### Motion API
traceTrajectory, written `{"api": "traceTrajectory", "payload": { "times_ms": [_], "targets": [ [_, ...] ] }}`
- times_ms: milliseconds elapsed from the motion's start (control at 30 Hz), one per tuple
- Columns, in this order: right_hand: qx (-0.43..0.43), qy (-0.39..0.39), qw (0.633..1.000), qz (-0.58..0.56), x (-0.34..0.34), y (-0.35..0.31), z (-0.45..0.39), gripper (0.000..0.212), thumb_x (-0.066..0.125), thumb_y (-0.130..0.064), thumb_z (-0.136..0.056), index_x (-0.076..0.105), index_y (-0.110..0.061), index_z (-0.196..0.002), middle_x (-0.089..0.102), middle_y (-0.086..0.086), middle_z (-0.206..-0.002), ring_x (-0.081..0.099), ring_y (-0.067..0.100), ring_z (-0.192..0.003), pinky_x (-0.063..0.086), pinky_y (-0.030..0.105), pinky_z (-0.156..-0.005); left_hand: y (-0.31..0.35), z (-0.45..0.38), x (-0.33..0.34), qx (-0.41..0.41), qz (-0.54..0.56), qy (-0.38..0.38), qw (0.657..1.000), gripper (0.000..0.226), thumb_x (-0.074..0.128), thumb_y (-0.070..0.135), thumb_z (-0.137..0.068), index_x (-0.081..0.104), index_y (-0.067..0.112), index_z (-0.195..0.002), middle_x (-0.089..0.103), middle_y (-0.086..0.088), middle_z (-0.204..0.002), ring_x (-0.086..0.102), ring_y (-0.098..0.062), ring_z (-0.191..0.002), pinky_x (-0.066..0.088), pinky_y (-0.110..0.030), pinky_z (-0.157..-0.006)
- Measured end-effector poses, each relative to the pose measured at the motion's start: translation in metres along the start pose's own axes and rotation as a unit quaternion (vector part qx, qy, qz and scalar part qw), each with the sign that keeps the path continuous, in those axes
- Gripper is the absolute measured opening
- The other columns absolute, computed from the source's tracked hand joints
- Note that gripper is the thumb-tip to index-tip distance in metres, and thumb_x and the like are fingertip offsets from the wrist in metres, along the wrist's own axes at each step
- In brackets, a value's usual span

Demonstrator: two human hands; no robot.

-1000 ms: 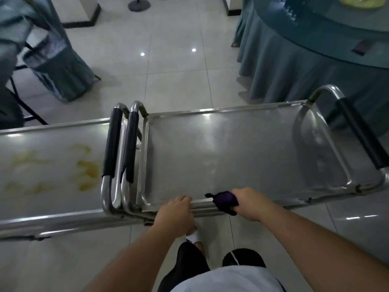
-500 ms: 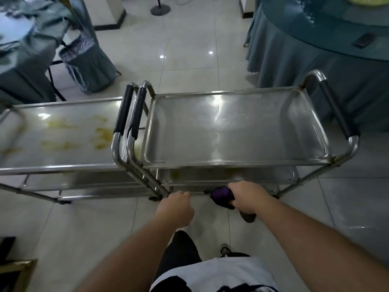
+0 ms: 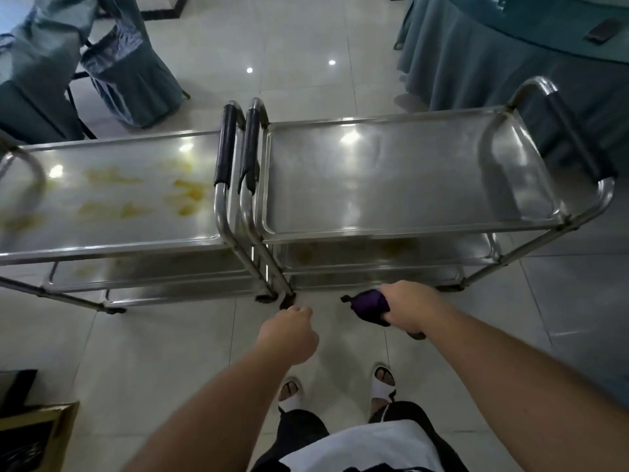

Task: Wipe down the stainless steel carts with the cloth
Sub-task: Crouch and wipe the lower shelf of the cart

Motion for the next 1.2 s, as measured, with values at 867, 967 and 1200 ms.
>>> {"api": "traceTrajectory", "payload": {
  "times_ms": [867, 967, 1200],
  "targets": [
    [0.028, -0.03, 0.98, -0.195, 0.082, -0.078, -0.122, 0.018, 0.055, -0.046, -0.097, 0.061, -0.03, -0.101, 0.067, -0.004, -0.086, 0.065, 0.017, -0.076, 0.054, 0.032, -0.067, -0.09, -0.088, 0.037, -0.066, 0.062, -0.019, 0.996, 0.055, 0.048, 0.029, -0.102, 0.042, 0.021, -0.156, 0.05, -0.007, -0.153, 0.049, -0.031, -0.137, 0.047, -0.045, -0.106],
    [0.038, -0.021, 0.977, -0.21, 0.1, -0.067, -0.152, 0.018, 0.055, -0.045, -0.096, 0.063, -0.028, -0.096, 0.066, -0.003, -0.084, 0.065, 0.019, -0.075, 0.056, 0.034, -0.066, -0.097, -0.127, 0.057, -0.075, 0.096, -0.022, 0.992, 0.06, 0.048, 0.03, -0.102, 0.037, 0.023, -0.16, 0.047, -0.007, -0.156, 0.05, -0.032, -0.137, 0.049, -0.046, -0.105],
    [0.039, -0.012, 0.959, -0.28, 0.162, -0.067, -0.249, 0.017, 0.067, -0.037, -0.094, 0.06, -0.025, -0.103, 0.066, -0.003, -0.09, 0.064, 0.016, -0.082, 0.056, 0.036, -0.073, -0.146, -0.244, 0.102, -0.14, 0.314, 0.043, 0.938, 0.063, 0.059, 0.039, -0.101, 0.043, 0.023, -0.159, 0.054, -0.006, -0.154, 0.057, -0.03, -0.133, 0.047, -0.036, -0.102]
  ]
}}
Point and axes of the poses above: each hand's wrist, its own z-axis away from the middle knuckle, its own x-axis out of the palm, y = z × x, the point moved 3 cm from there along -z, towards the middle knuckle
